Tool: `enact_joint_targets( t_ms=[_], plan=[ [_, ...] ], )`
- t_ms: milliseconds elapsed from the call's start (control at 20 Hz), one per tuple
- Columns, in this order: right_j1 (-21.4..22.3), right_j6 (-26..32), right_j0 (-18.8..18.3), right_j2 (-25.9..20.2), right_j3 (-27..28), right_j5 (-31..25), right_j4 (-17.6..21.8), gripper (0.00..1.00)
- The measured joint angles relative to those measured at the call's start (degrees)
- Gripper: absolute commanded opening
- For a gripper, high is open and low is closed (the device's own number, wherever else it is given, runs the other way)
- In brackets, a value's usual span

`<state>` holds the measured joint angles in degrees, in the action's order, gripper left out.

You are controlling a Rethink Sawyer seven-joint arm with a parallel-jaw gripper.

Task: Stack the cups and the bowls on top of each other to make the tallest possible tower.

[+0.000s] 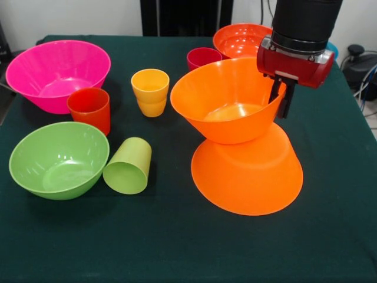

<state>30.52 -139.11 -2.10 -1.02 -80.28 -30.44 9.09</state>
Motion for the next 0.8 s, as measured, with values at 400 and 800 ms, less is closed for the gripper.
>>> enact_joint_targets(
  t_ms=[400,800],
  plan=[
    [-0.18,0.00,0.11,0.01,1.27,-3.05,0.00,0.00],
    [-0.22,0.00,0.18,-0.02,1.43,-4.00,0.00,0.00]
  ],
)
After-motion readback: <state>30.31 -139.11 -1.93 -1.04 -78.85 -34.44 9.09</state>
